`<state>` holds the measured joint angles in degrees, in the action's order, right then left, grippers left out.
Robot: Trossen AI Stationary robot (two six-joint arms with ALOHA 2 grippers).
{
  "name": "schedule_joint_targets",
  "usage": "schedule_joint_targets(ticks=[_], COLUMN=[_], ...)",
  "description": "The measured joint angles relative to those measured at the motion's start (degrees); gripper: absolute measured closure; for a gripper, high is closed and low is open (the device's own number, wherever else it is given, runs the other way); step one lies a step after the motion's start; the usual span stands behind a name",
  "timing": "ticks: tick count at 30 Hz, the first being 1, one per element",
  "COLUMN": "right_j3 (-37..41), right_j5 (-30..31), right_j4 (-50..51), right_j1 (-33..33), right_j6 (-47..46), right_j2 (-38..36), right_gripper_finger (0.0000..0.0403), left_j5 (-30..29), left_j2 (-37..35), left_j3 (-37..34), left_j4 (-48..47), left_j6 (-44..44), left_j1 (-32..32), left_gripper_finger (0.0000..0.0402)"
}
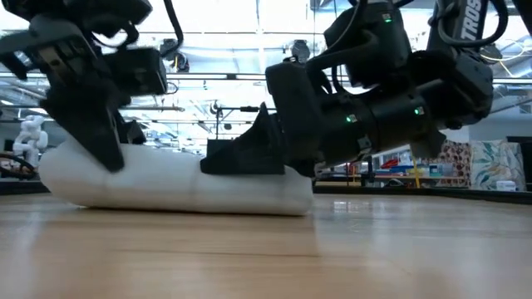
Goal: Roll towel
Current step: Roll the white towel
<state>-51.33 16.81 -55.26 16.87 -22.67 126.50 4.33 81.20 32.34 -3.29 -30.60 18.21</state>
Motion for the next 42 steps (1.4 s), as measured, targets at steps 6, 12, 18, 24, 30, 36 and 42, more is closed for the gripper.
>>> schedule_joint_targets(ticks=[6,12,18,24,30,36,42], right_j3=[0.1,0.1,0.1,0.1,0.1,0.1,0.1], right_j5=[-2.9,-10.0,-15.6,-16.0,-18.2,-20.2,-22.1], right_j4=[-0.1,0.0,-0.3,0.0,0.0,-0.2,-0.5], right_j1=[-1.1,-4.1,-7.3,-8.7,-9.7,-9.8,-9.8], right_j6=[-6.1,-12.8,-16.1,-16.5,-18.6,-20.9,-22.3], right_j2=[0.1,0.0,-0.1,-0.2,-0.2,-0.3,-0.3], right_gripper_finger=[0.0302,0.0342,0.0345,0.0344,0.0344,0.0344,0.0344], left_j5=[-3.7,-15.9,-28.8,-34.2,-39.6,-40.2,-40.6], left_j2=[-9.6,-14.7,-10.9,-4.2,1.5,5.0,5.8], left_j3=[0.0,0.0,0.0,0.1,0.1,0.2,0.2], left_j4=[-5.8,-3.7,-1.9,-1.5,-1.4,-1.6,-1.6], left_j6=[1.4,5.9,11.9,11.5,11.5,10.2,8.7], left_j1=[0.1,4.6,12.8,18.5,20.6,19.5,17.3], left_gripper_finger=[0.0185,0.0142,0.0118,0.0085,0.0070,0.0081,0.0104])
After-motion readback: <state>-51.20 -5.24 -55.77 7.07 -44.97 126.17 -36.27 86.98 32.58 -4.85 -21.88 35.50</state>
